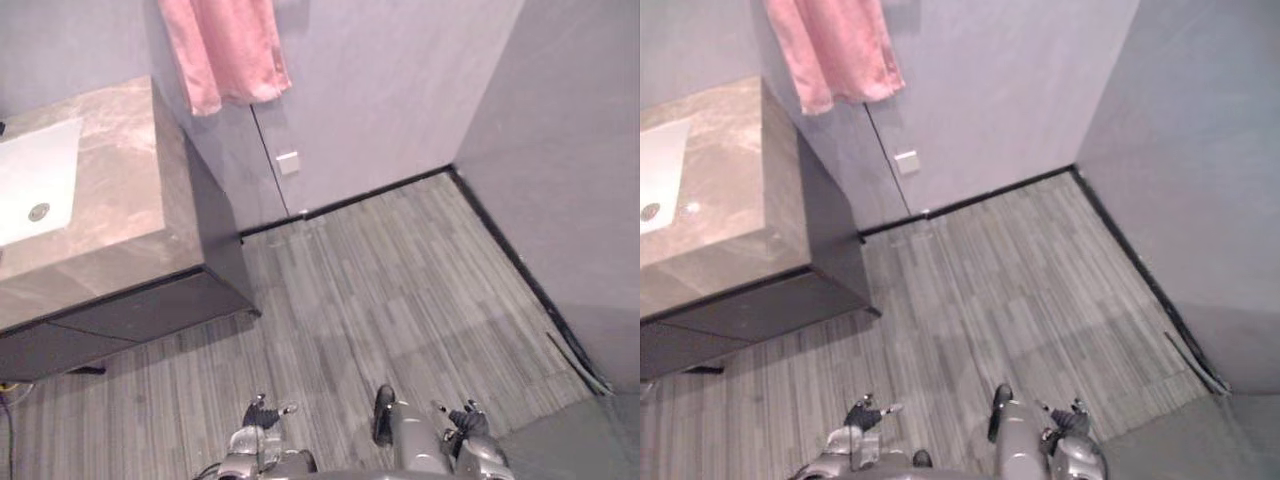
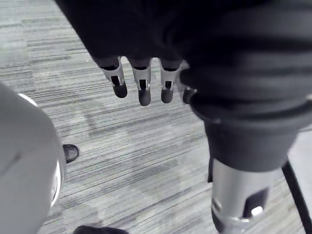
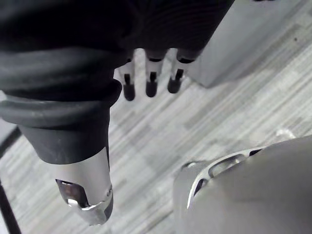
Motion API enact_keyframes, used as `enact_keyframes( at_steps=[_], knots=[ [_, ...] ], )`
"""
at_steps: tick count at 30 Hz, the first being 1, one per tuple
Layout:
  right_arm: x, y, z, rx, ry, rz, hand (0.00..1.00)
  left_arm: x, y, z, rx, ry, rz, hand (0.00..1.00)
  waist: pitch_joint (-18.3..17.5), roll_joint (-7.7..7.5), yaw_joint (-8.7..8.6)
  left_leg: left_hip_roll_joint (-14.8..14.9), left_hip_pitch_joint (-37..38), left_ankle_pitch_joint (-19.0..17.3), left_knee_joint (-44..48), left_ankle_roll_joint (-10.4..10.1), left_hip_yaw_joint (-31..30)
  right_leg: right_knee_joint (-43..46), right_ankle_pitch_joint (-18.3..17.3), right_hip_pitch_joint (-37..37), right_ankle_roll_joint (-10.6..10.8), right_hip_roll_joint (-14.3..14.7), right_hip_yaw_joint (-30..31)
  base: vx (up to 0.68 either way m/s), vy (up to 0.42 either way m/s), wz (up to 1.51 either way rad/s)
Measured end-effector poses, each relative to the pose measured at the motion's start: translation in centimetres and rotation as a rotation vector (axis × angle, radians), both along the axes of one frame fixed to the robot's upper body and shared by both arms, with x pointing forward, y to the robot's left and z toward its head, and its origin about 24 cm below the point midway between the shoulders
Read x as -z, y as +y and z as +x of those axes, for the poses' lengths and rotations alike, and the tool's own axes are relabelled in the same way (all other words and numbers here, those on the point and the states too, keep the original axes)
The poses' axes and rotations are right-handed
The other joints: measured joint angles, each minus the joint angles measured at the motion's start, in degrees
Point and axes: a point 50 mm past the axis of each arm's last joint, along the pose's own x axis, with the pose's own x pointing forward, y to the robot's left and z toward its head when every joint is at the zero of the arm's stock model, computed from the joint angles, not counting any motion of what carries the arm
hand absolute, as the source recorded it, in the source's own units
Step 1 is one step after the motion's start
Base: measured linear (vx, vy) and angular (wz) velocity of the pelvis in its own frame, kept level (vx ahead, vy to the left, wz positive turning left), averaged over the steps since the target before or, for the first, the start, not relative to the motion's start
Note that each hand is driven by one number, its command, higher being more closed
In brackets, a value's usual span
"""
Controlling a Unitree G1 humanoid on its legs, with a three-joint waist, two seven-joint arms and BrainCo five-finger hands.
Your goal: Organize washtable
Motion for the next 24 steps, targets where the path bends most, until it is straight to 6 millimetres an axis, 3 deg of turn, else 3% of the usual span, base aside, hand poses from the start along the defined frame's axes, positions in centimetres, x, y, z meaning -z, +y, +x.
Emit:
enact_keyframes(
  at_steps=[1, 2, 5, 7, 9, 10, 11, 12, 13, 14, 16, 17, 18, 19, 21, 23, 24],
  knots=[
    [0.1, 0.2, -0.1, 0.001, 0.001, 0.006, 0.0, -0.1, 0.1, 0.2, -0.01, -0.01, 0.0, 0.0, 0.1, 0.06, 0.11, 1.5, -2.5, 0.6, 6.4, -1.2, -0.3, -0.2, -0.6, 1.5, -0.3, 0.2, -0.5, 0.41, -0.331, 0.21],
    [0.1, 0.3, -0.2, -0.001, -0.002, 0.006, 0.0, -0.3, 0.0, 0.5, -0.02, -0.03, -0.005, 0.0, 0.5, -0.08, 0.8, 5.0, -6.2, 0.3, 17.3, -1.2, 0.3, -0.5, -2.1, 4.3, -0.9, 1.2, -1.0, 0.33, -0.237, 0.01],
    [0.0, 0.8, 0.0, -0.011, -0.013, 0.013, 0.0, -0.8, -0.3, 1.3, -0.029, -0.073, -0.015, 0.0, 0.7, -0.33, 1.03, 8.6, -12.6, -0.6, 25.6, 0.4, 3.6, -1.8, -5.7, 10.8, -1.3, 1.8, -2.3, 0.31, -0.134, 0.12],
    [0.0, 0.8, -0.1, -0.002, -0.018, 0.018, 0.0, -1.1, -0.6, 1.7, -0.018, -0.092, -0.017, 0.0, 0.7, -0.34, 1.07, 7.9, -15.3, -1.0, 19.9, 1.0, 6.5, -3.9, -6.8, 13.6, -0.7, 1.9, -3.4, 0.25, -0.012, 0.32],
    [0.1, 0.7, -0.4, 0.016, -0.013, 0.026, 0.0, -1.1, -0.9, 1.8, -0.002, -0.097, -0.018, 0.0, 0.7, -0.23, 1.14, 3.0, -16.6, 0.0, 2.0, 0.1, 8.7, -8.2, -6.6, 17.7, 0.9, 1.8, -4.2, 0.36, 0.062, 0.25],
    [0.1, 0.7, -0.4, 0.018, -0.014, 0.026, 0.0, -1.1, -0.9, 1.8, 0.002, -0.097, -0.018, 0.0, 0.7, -0.1, 1.29, 1.4, -16.5, 1.4, -4.0, -1.2, 8.3, -9.7, -6.3, 18.7, 1.4, 1.9, -4.3, 0.4, 0.112, -0.02],
    [0.0, 0.3, -0.3, 0.016, -0.009, 0.017, 0.0, -1.1, -1.0, 1.8, 0.013, -0.096, -0.018, 0.0, 0.5, 0.67, 1.82, -0.2, -17.1, 5.4, -12.1, -1.7, 6.9, -12.8, -5.8, 20.6, 2.7, 3.0, -3.8, 0.34, 0.121, -0.23],
    [0.2, 0.3, -0.4, 0.015, 0.004, 0.019, 0.0, -1.1, -1.1, 1.9, 0.023, -0.097, -0.017, 0.0, 0.4, 0.79, 2.44, -0.6, -17.5, 8.5, -12.5, -0.6, 5.9, -14.1, -5.7, 21.5, 3.3, 3.3, -3.4, 0.46, 0.192, -0.45],
    [0.5, 0.6, -0.8, 0.013, 0.026, 0.029, 0.0, -1.1, -0.7, 1.8, 0.035, -0.092, -0.003, 0.0, 0.0, 0.1, 3.18, -1.8, -16.6, 11.0, -12.6, 4.1, 5.1, -15.8, -5.9, 23.5, 4.6, 2.7, -1.9, 0.63, 0.224, -0.31],
    [0.6, 1.1, -0.9, 0.006, 0.036, 0.042, 0.0, -1.0, -0.5, 1.7, 0.038, -0.086, 0.005, 0.0, -0.8, -1.76, 2.7, -3.6, -16.2, 9.2, -11.7, 7.6, 5.3, -16.1, -6.0, 24.0, 5.8, 0.8, -1.3, 0.66, 0.225, -0.14],
    [0.7, 1.2, -1.1, -0.014, 0.044, 0.035, 0.0, -1.0, -0.2, 1.7, 0.039, -0.084, 0.013, 0.0, -1.1, -2.84, 2.53, -4.7, -16.2, 7.0, -9.3, 9.6, 6.3, -13.0, -6.0, 23.1, 5.8, -1.0, 1.9, 0.5, 0.161, 0.03],
    [0.6, 1.1, -1.0, -0.025, 0.044, 0.025, 0.0, -1.0, -0.1, 1.7, 0.042, -0.079, 0.015, 0.0, -1.2, -2.85, 2.62, -5.3, -15.4, 5.4, -8.9, 10.0, 6.4, -5.0, -5.6, 19.7, 6.4, -1.5, 4.7, 0.5, 0.177, -0.08],
    [0.6, 1.0, -1.0, -0.031, 0.044, 0.022, 0.0, -0.8, -0.1, 1.5, 0.044, -0.067, 0.016, 0.0, -1.2, -2.87, 2.31, -6.3, -12.8, 3.7, -10.4, 9.8, 6.0, 7.0, -3.5, 14.9, 9.5, -3.0, 6.2, 0.59, 0.201, -0.04],
    [0.7, 1.1, -1.2, -0.037, 0.053, 0.021, 0.0, -0.7, 0.1, 1.2, 0.044, -0.053, 0.019, 0.0, -1.0, -3.04, 2.02, -7.0, -10.0, 2.3, -11.8, 9.6, 5.6, 17.4, -1.7, 10.9, 10.7, -4.5, 6.9, 0.49, 0.142, 0.12],
    [0.6, 0.9, -1.0, -0.051, 0.047, 0.01, 0.0, -0.4, 0.2, 0.6, 0.046, -0.028, 0.023, 0.0, -0.6, -3.15, 1.24, -8.0, -2.7, 0.3, -13.3, 9.7, 4.7, 30.5, -3.8, 5.6, 7.9, -6.3, 6.3, 0.48, 0.056, 0.19],
    [0.3, 0.7, -0.6, -0.078, 0.03, -0.01, 0.0, -0.3, 0.0, 0.5, 0.04, -0.025, 0.015, 0.0, -0.2, -2.35, 1.02, -7.5, 2.9, 0.3, -15.9, 9.8, 4.1, 30.4, -5.9, 3.5, 5.2, -5.8, 3.7, 0.5, -0.025, 0.22],
    [0.2, 0.7, -0.4, -0.082, 0.022, -0.014, 0.0, -0.4, 0.0, 0.7, 0.029, -0.033, 0.006, 0.0, 0.1, -1.33, 0.84, -6.5, 5.8, 0.3, -17.1, 9.8, 2.6, 24.9, -7.1, 0.6, 4.5, -3.8, 2.5, 0.41, -0.095, 0.41]
  ],
)
